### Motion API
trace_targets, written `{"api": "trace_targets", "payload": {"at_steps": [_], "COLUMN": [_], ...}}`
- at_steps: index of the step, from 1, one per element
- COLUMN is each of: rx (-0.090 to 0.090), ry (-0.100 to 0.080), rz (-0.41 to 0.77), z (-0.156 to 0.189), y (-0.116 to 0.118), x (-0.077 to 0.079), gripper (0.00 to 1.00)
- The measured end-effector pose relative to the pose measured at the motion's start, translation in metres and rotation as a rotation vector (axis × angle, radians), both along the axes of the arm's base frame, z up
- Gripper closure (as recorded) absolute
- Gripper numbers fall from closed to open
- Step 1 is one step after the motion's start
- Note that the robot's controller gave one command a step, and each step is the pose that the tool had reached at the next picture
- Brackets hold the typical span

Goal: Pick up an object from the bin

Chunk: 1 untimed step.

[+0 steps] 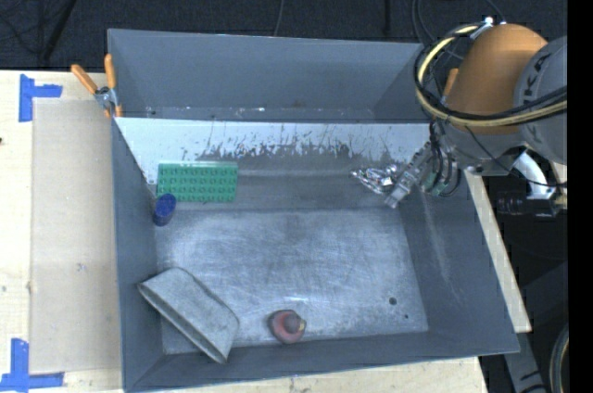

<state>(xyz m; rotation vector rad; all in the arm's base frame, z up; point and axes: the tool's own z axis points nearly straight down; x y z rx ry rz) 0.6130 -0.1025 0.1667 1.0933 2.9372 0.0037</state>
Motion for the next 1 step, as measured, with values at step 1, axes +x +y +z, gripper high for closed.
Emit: {"api": "trace_targets", "payload": {"at_steps": [1], "rx": [0.000], "ry": [-0.001], "rz": [0.005], "z": [0.0680], "y": [0.0099], "x": [0.0098], "gripper": [1.00]}}
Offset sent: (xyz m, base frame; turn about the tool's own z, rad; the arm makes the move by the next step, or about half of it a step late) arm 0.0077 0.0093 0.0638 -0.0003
